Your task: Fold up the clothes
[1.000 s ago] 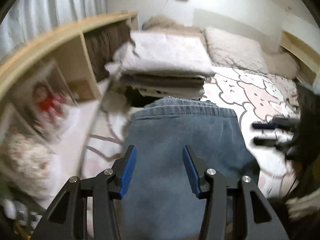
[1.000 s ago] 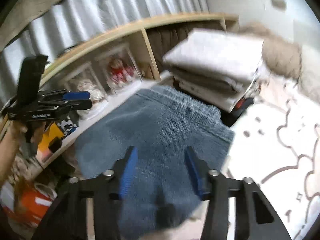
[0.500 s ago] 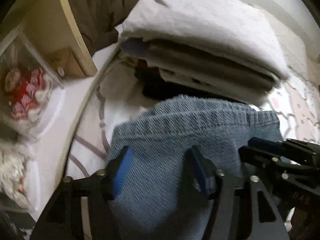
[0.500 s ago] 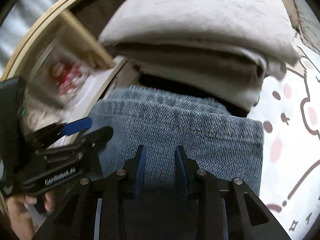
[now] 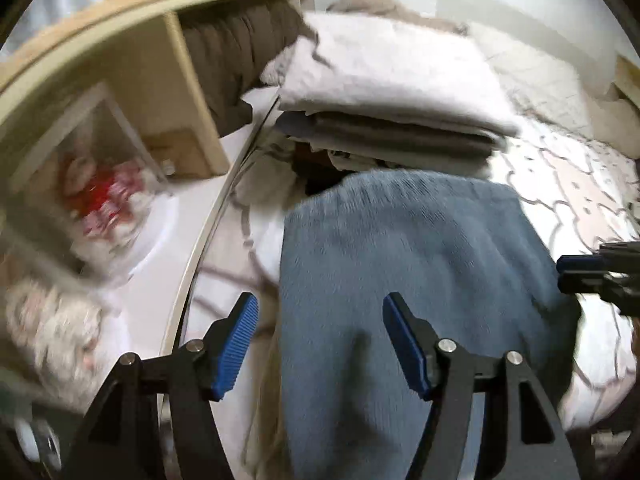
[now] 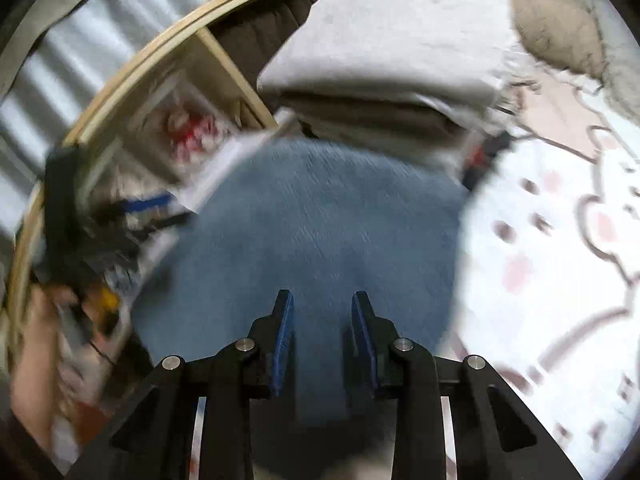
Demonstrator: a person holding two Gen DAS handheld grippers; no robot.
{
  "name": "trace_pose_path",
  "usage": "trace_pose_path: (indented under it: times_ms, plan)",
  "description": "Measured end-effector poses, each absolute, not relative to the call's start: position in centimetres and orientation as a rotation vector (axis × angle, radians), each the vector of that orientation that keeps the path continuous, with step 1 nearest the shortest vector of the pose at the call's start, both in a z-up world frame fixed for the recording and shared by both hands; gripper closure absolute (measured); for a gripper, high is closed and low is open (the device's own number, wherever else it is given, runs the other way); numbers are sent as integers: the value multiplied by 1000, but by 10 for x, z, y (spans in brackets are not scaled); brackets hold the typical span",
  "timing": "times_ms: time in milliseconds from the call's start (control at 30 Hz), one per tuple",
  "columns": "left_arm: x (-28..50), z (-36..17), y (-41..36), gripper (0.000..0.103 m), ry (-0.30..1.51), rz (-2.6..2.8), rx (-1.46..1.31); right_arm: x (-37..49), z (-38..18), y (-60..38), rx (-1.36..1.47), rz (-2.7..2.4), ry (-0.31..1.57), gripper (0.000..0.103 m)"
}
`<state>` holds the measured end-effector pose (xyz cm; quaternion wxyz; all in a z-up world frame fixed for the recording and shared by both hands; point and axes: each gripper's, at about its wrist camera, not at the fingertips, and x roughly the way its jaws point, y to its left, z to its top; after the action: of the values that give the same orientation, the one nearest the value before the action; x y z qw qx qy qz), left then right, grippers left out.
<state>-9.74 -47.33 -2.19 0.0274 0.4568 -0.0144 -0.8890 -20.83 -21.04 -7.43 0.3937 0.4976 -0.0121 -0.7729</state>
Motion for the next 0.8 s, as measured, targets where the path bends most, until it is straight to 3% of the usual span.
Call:
trace_pose_path:
  times_ms: [100, 167, 300, 467, 500, 600, 700, 733, 767, 800]
  plan:
    - [-59, -31, -468, 37, -50, -2736, 1406, -173, -97, -178, 1331, -1941, -12, 71]
    - [-40, -39, -468, 37, -61, -2713, 1383, -156, -107, -158, 1336, -1932, -106, 71]
    - [-15, -52, -487, 37, 147, -2721, 1381, -121, -125, -123, 1325, -1895, -275, 71]
    - [-2, -60, -504, 37, 391, -2759, 1318, -102, -129, -132, 1268, -1890, -223, 71]
    - [-2, -62, -505, 36, 435, -2763, 1319, -101, -127, -137, 1258, -1886, -207, 68]
    - [-6, -71, -506, 34, 548, -2746, 1357, -107, -129, -155, 1266, -1895, -155, 37]
    - [-10, -84, -503, 34, 597, -2722, 1404, -110, -134, -171, 1288, -1846, -149, 38]
    - [-11, -88, -502, 37, 617, -2723, 1409, -110, -135, -176, 1291, -1826, -150, 46]
    - [-13, -90, -501, 45, 649, -2725, 1420, -109, -135, -180, 1287, -1823, -136, 48]
    - [-14, -92, -501, 63, 698, -2736, 1430, -106, -135, -184, 1287, -1839, -106, 51]
